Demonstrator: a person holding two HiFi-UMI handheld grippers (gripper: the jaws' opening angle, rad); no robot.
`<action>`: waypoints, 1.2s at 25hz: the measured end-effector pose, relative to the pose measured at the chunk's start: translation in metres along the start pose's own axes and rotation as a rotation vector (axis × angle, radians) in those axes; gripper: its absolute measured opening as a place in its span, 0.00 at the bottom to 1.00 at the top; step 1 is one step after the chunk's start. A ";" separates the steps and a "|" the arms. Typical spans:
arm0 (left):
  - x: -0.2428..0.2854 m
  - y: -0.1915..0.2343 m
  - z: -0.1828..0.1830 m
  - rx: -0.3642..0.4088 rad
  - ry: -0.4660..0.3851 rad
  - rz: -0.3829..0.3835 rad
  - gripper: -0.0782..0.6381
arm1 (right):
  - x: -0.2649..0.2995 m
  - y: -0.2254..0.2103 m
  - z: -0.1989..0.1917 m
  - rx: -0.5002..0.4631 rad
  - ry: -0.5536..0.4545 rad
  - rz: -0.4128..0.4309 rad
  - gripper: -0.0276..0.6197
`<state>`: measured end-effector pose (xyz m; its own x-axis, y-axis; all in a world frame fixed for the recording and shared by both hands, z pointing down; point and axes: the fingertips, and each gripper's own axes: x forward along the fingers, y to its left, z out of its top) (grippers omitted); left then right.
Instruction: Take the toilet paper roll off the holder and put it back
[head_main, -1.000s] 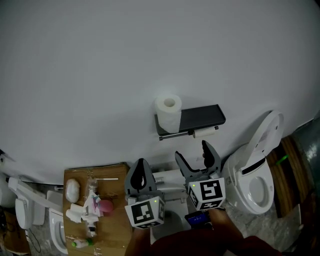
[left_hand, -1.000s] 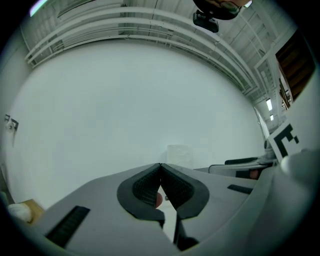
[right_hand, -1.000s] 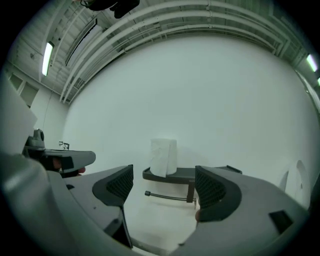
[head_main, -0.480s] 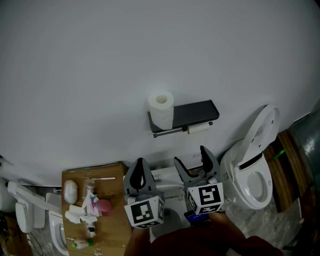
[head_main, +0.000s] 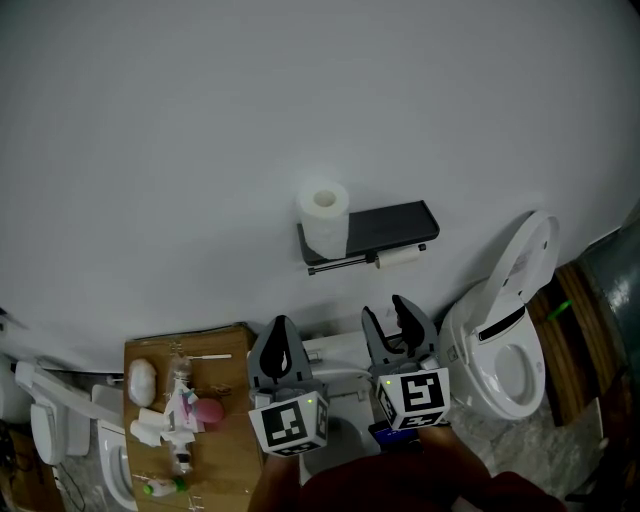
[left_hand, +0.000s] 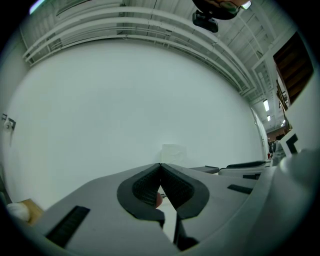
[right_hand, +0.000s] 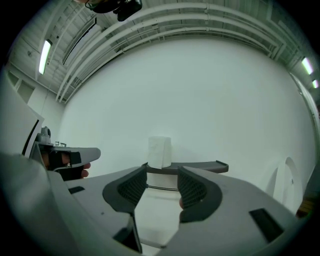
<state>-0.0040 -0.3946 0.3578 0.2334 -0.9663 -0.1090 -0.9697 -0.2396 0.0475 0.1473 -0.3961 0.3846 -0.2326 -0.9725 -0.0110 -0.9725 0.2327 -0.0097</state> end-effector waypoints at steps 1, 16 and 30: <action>0.000 0.000 -0.001 0.000 0.001 -0.001 0.12 | -0.001 -0.002 0.000 0.005 -0.005 -0.013 0.33; -0.007 -0.010 0.000 -0.001 0.001 -0.018 0.12 | -0.007 -0.006 0.003 -0.003 0.002 -0.056 0.07; -0.008 -0.009 -0.002 0.003 -0.009 -0.025 0.12 | -0.003 -0.011 0.002 0.065 0.003 -0.032 0.07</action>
<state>0.0031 -0.3848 0.3601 0.2568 -0.9591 -0.1188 -0.9638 -0.2633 0.0421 0.1583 -0.3955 0.3829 -0.2015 -0.9795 -0.0062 -0.9767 0.2014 -0.0745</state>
